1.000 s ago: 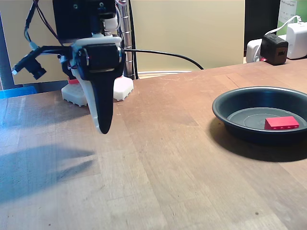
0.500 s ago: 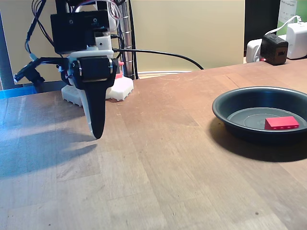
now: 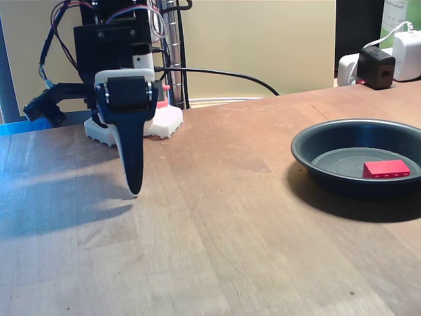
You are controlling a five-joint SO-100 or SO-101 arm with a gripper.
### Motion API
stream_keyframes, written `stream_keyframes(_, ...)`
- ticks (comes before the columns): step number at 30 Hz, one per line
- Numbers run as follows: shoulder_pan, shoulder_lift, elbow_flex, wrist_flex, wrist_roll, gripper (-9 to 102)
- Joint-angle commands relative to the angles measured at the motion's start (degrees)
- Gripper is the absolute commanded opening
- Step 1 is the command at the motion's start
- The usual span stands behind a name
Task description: Grasp a lego block and put it in the bin.
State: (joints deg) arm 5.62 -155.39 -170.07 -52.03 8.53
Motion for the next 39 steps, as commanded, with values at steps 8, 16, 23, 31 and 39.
stream_keyframes(8,-2.4,-3.4,-6.2,4.1,-0.4,0)
stream_keyframes(16,-2.5,-7.5,-10.0,4.2,-0.4,0)
stream_keyframes(23,-1.9,-9.5,-10.6,3.4,-0.4,0)
stream_keyframes(31,-2.6,-9.7,-10.6,3.3,-7.6,0)
stream_keyframes(39,-2.6,-9.8,-10.6,3.3,-7.4,0)
